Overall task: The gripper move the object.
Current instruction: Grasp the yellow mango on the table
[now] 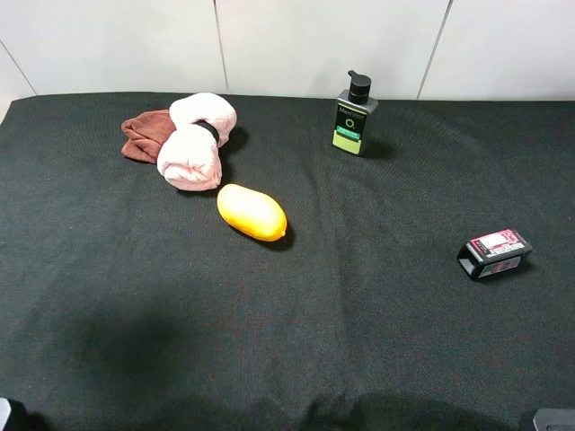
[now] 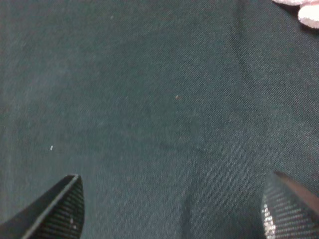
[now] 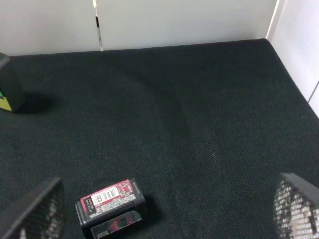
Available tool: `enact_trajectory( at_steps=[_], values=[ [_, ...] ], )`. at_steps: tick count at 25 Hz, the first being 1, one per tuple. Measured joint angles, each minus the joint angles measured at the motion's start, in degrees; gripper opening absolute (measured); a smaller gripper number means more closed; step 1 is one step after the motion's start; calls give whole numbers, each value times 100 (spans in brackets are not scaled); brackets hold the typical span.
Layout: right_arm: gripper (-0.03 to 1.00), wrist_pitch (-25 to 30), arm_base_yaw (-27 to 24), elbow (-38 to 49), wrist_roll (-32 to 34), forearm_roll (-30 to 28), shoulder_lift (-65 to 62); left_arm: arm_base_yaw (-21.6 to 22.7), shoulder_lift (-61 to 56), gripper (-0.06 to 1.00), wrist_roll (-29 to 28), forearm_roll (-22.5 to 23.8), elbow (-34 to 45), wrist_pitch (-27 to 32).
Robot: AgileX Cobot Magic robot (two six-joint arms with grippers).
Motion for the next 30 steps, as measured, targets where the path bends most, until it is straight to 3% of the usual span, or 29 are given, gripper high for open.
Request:
enact_trajectory(
  at_steps=[12,30],
  values=[
    [63,0,0,0,0,0,0,0,931,76,1337,-573,-17,-526],
    [63,0,0,0,0,0,0,-592,2309,76,2893,-634,-1100,-333]
  ],
)
